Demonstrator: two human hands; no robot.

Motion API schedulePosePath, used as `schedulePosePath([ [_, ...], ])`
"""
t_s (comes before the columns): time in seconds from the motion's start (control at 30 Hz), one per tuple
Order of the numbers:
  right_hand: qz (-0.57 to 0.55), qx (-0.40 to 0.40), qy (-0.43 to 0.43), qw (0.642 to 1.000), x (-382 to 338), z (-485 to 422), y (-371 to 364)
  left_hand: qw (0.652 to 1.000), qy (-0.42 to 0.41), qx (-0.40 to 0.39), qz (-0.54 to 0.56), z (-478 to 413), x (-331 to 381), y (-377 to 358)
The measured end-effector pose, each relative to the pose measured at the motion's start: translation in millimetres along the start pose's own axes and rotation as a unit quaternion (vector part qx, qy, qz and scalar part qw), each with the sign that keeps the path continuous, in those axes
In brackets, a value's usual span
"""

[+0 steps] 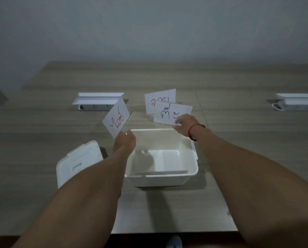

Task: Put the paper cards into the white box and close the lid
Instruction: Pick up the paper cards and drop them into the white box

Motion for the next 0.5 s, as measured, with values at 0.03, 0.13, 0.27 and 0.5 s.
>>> schedulePosePath([
  [0.03, 0.01, 0.001, 0.002, 1.0, 0, -9, 0, 1.0, 0.002, 0.004, -0.01, -4, 5, 1],
  [0.13, 0.03, 0.012, 0.008, 0.999, 1, -39, 0, 0.998, -0.006, 0.014, -0.055, -16, 20, -1],
  [0.27, 0.072, 0.044, 0.009, 0.996, 2, -75, 0, 0.993, -0.023, 0.045, -0.111, -28, 36, -7],
  [0.5, 0.119, 0.057, 0.022, 0.991, 16, -124, -30, 0.987, 0.033, 0.091, -0.132, -39, 36, -17],
])
Point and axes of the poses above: each hand's wrist, its own z-axis away from the middle knuckle, its own y-axis out of the back of the hand, x = y × z, the point moved 2 cm from there along -z, towards the middle knuckle, and after that the axes turned 13 degrees about -z, right-handed, at the moved point
